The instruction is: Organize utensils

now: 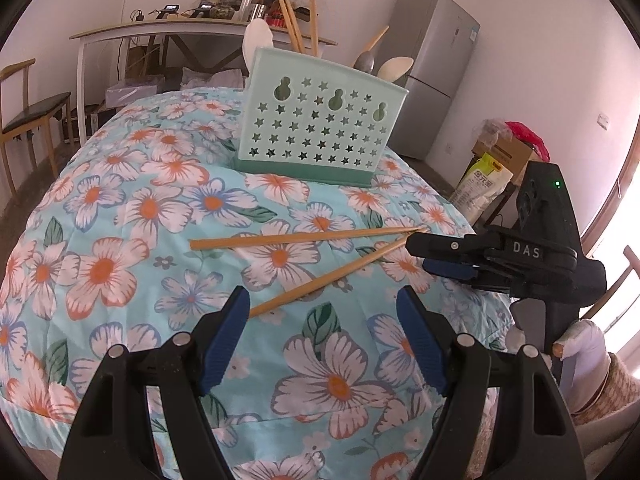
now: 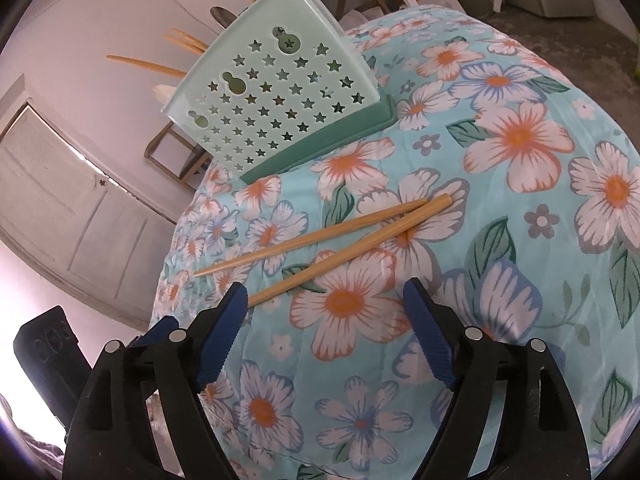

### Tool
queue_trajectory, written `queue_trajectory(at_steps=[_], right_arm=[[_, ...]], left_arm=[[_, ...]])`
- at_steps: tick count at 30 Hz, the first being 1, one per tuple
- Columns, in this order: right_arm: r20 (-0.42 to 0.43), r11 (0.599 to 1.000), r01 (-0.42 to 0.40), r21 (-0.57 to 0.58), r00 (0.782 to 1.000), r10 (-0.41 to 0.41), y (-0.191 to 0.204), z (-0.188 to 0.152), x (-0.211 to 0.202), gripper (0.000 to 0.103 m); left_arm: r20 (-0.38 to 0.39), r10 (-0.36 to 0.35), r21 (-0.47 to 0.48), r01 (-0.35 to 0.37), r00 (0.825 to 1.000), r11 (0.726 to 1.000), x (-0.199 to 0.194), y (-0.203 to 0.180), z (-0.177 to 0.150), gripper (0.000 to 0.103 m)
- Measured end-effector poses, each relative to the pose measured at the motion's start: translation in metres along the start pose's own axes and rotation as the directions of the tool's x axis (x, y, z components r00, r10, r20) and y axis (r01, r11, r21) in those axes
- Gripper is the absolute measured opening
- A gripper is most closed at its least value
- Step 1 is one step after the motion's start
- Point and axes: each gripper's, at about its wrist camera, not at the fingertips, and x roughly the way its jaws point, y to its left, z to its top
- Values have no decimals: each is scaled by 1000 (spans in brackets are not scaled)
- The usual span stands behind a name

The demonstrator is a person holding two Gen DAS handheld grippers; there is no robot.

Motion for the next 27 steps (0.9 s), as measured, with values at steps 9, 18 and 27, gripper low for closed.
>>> queue_trajectory(at_steps=[9,18,27], right_arm=[[-8,999,-27,32,1000,28,-4,2,0,77],[-18,998,-38,56,999,39,-8,3,-2,77],[-21,996,-45,72,999,47,-8,3,-3,77]], left_arm=[[-3,-3,15,3,1000,1000,3,-1,-1,74],[10,-26,35,26,1000,999,-4,-9,-3,74],[12,-33,41,33,999,999,-6,-12,-5,74]])
